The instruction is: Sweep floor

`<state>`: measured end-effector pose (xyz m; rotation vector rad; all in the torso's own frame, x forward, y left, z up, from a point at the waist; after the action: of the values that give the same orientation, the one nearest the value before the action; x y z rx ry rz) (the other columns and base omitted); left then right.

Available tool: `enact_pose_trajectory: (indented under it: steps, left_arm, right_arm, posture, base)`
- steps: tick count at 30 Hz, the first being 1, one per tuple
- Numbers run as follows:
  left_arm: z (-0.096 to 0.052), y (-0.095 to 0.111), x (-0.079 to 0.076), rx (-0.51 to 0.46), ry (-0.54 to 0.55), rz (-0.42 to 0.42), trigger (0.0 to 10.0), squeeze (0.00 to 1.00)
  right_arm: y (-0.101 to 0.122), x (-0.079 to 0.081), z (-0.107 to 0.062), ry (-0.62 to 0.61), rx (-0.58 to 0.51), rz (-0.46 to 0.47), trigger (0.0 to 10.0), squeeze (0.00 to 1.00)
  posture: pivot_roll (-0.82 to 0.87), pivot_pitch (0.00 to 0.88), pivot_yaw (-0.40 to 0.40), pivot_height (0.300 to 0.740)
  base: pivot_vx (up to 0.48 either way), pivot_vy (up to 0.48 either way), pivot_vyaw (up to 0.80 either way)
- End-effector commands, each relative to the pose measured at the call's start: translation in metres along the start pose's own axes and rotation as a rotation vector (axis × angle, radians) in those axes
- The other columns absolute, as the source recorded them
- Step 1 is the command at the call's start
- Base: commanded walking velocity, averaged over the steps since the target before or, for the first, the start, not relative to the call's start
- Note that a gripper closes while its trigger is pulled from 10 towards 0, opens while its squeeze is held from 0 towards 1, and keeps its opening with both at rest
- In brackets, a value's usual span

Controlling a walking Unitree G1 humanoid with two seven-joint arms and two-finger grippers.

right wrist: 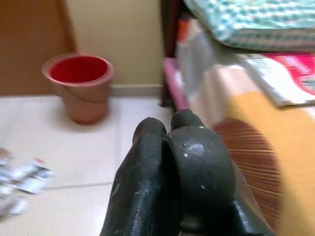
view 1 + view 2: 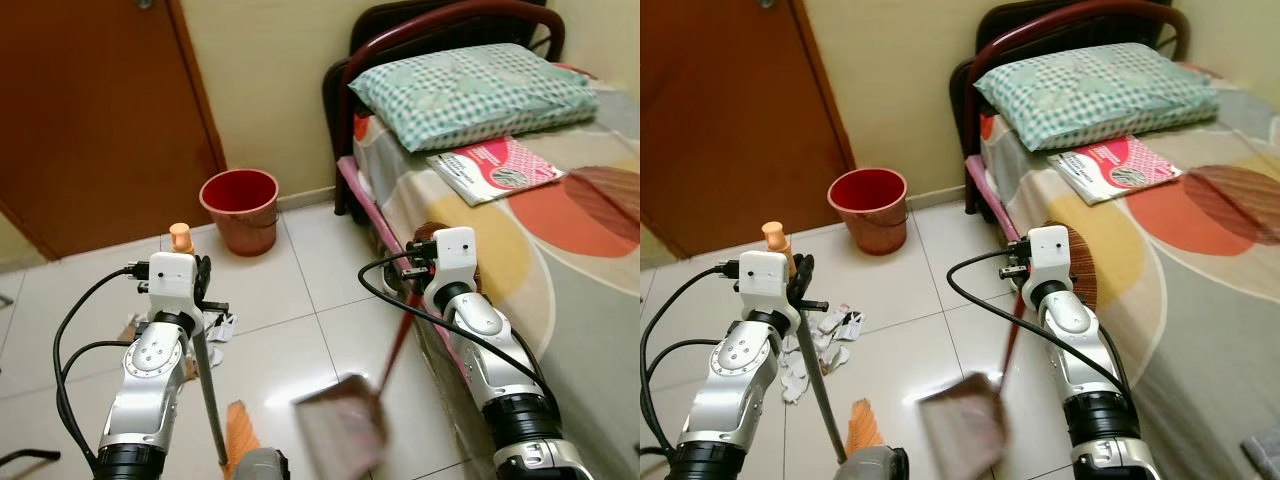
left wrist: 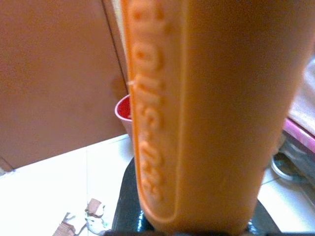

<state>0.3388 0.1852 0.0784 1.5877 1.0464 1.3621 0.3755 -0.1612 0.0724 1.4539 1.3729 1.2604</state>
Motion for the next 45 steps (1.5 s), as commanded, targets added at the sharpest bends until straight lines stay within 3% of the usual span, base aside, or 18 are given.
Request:
enact_pose_trajectory:
  steps: [1, 3, 5, 10, 13, 16, 23, 27, 31, 36, 39, 40, 42, 45]
  left_arm:
    - [0.005, 0.016, -0.003, -0.047, -0.01, -0.001, 10.0, 0.0]
    - [0.007, 0.031, -0.006, -0.097, 0.015, -0.001, 10.0, 0.0]
    - [0.008, 0.037, -0.005, -0.114, 0.029, 0.004, 10.0, 0.0]
    - [0.013, 0.042, 0.015, -0.111, 0.131, -0.073, 10.0, 0.0]
    - [0.015, 0.042, 0.017, -0.109, 0.139, -0.074, 10.0, 0.0]
    - [0.017, 0.044, 0.014, -0.11, 0.129, -0.046, 10.0, 0.0]
    - [0.015, 0.036, 0.008, -0.08, 0.136, -0.071, 10.0, 0.0]
    - [0.015, 0.035, 0.004, -0.075, 0.128, -0.069, 10.0, 0.0]
    - [0.017, 0.034, 0.006, -0.07, 0.127, -0.067, 10.0, 0.0]
    - [0.018, 0.031, 0.004, -0.052, 0.124, -0.071, 10.0, 0.0]
    - [0.018, 0.03, 0.003, -0.05, 0.124, -0.071, 10.0, 0.0]
    - [0.019, 0.029, 0.002, -0.046, 0.123, -0.076, 10.0, 0.0]
    - [0.019, 0.028, 0.001, -0.039, 0.121, -0.085, 10.0, 0.0]
    - [0.02, 0.026, 0.0, -0.034, 0.125, -0.088, 10.0, 0.0]
  right_arm:
    - [0.023, -0.015, 0.004, -0.079, -0.05, 0.004, 10.0, 0.0]
    - [0.018, -0.037, 0.002, -0.217, -0.019, 0.09, 10.0, 0.0]
    - [0.014, -0.045, -0.001, -0.265, 0.001, 0.125, 10.0, 0.0]
    - [0.0, -0.089, -0.026, -0.525, 0.044, 0.23, 10.0, 0.0]
    - [-0.004, -0.092, -0.029, -0.541, 0.07, 0.245, 10.0, 0.0]
    - [-0.004, -0.088, -0.029, -0.529, 0.107, 0.204, 10.0, 0.0]
    - [-0.014, -0.074, -0.039, -0.433, 0.197, 0.103, 10.0, 0.0]
    - [-0.031, -0.061, -0.052, -0.336, 0.321, 0.107, 10.0, 0.0]
    - [-0.031, -0.059, -0.069, -0.29, 0.387, 0.133, 10.0, 0.0]
    - [-0.04, -0.04, -0.097, -0.099, 0.525, 0.112, 10.0, 0.0]
    - [-0.04, -0.039, -0.102, -0.055, 0.556, 0.096, 10.0, 0.0]
    - [-0.036, -0.05, -0.098, -0.085, 0.534, 0.058, 10.0, 0.0]
    - [-0.022, -0.065, -0.083, -0.166, 0.457, 0.067, 10.0, 0.0]
    - [0.015, -0.073, -0.053, -0.261, 0.252, 0.176, 10.0, 0.0]
  posture:
    - [0.04, 0.019, 0.0, 0.74]
    - [0.02, 0.0, 0.007, 0.74]
    - [0.0, 0.0, 0.008, 0.74]
    - [0.0, 0.0, -0.009, 0.74]
    - [0.0, 0.0, -0.008, 0.74]
    - [0.0, 0.0, -0.008, 0.74]
    - [-0.02, 0.0, -0.02, 0.74]
    - [-0.02, 0.0, -0.019, 0.74]
    - [-0.02, 0.0, -0.028, 0.74]
    - [-0.04, 0.0, -0.028, 0.74]
    - [-0.05, 0.0, -0.032, 0.74]
    - [-0.06, 0.0, -0.032, 0.74]
    - [-0.06, 0.0, -0.034, 0.74]
    - [-0.05, 0.0, -0.036, 0.74]
  base:
    - [0.0, 0.0, 0.0]
    - [0.0, 0.0, 0.0]
    - [0.0, 0.0, 0.0]
    - [0.0, 0.0, 0.0]
    - [0.0, 0.0, 0.0]
    - [0.0, 0.0, 0.0]
    - [0.0, 0.0, 0.0]
    - [0.0, 0.0, 0.0]
    - [0.0, 0.0, 0.0]
    - [0.0, 0.0, 0.0]
    - [0.0, 0.0, 0.0]
    - [0.0, 0.0, 0.0]
    - [0.0, 0.0, 0.0]
    - [0.0, 0.0, 0.0]
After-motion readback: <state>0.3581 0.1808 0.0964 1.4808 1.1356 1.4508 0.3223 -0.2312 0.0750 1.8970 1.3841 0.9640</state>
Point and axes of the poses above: a point about 5 cm out from each wrist's last joint towards the gripper, its own z axis pointing out of the wrist towards the gripper, its own y axis along the axis of the wrist's last joint, x = y × z, the point moved 6 cm from there along z, pointing out of the wrist towards the gripper, and after that the axes turned 15 degrees about z, right-handed, at the moved point
